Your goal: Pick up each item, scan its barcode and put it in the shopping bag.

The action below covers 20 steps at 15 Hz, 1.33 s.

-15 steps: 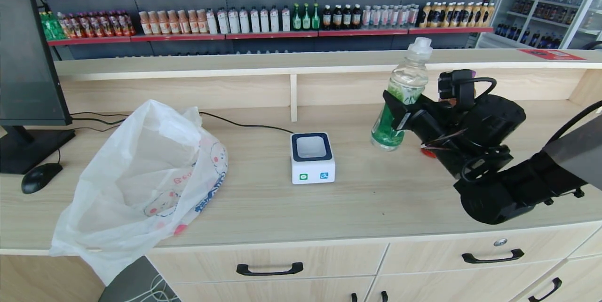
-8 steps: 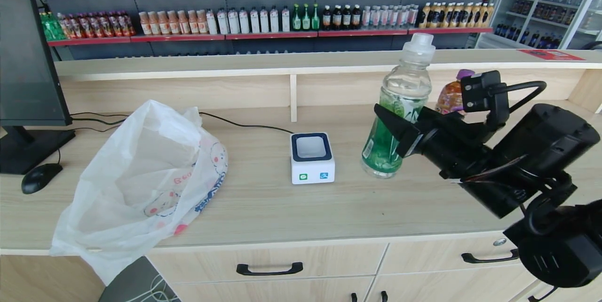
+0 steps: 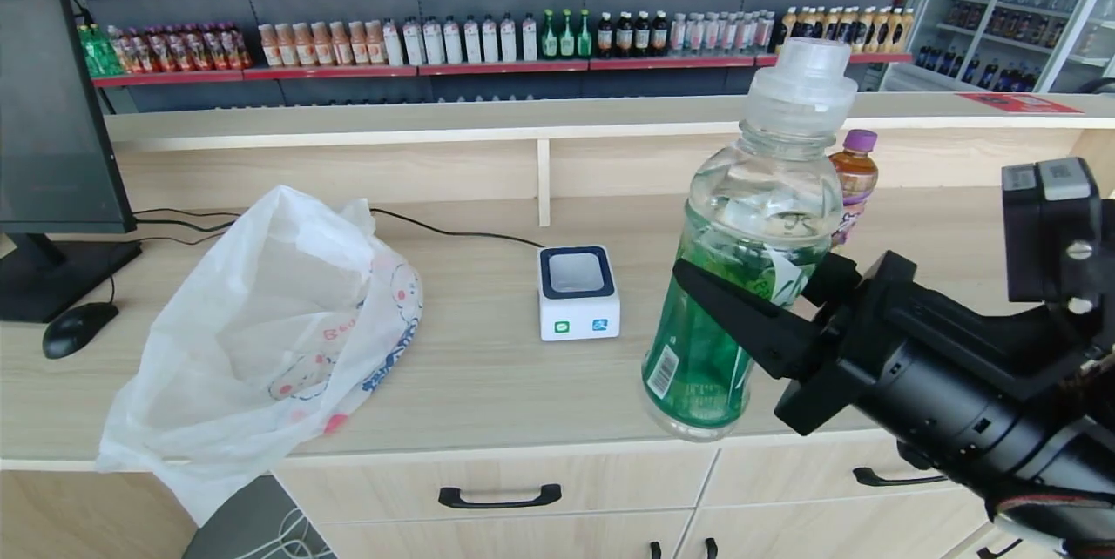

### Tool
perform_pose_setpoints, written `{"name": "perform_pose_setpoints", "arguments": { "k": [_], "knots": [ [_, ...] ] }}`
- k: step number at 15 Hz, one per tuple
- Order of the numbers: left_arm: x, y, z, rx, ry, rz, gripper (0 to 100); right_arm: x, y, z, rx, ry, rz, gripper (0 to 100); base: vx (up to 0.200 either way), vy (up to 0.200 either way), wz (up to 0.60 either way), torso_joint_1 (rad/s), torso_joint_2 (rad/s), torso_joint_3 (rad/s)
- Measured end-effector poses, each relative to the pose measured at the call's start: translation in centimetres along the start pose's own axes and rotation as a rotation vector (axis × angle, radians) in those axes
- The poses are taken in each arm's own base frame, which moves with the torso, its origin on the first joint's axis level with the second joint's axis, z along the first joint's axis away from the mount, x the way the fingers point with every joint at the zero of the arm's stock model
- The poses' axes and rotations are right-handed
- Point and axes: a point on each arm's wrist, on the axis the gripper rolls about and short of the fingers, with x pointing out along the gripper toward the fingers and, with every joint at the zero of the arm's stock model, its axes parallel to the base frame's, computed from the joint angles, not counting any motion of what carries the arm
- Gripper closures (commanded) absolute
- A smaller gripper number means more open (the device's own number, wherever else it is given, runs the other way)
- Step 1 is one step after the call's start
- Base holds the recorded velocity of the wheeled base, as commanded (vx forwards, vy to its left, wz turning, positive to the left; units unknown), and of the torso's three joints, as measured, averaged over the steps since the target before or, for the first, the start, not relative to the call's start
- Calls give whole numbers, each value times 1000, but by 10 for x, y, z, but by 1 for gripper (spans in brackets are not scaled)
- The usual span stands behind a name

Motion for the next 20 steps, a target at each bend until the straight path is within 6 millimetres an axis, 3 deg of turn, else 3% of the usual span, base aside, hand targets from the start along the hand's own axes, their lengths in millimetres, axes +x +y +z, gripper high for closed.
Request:
{"name": "perform_pose_setpoints", "arguments": {
  "k": [13,20],
  "knots": [
    [0,0,0,0,0,0,0,-1,11,33,671,-132,302,100,0,0,0,0,0,0],
    [0,0,0,0,0,0,0,18,15,35,765,-168,352,100,0,0,0,0,0,0]
  ]
}}
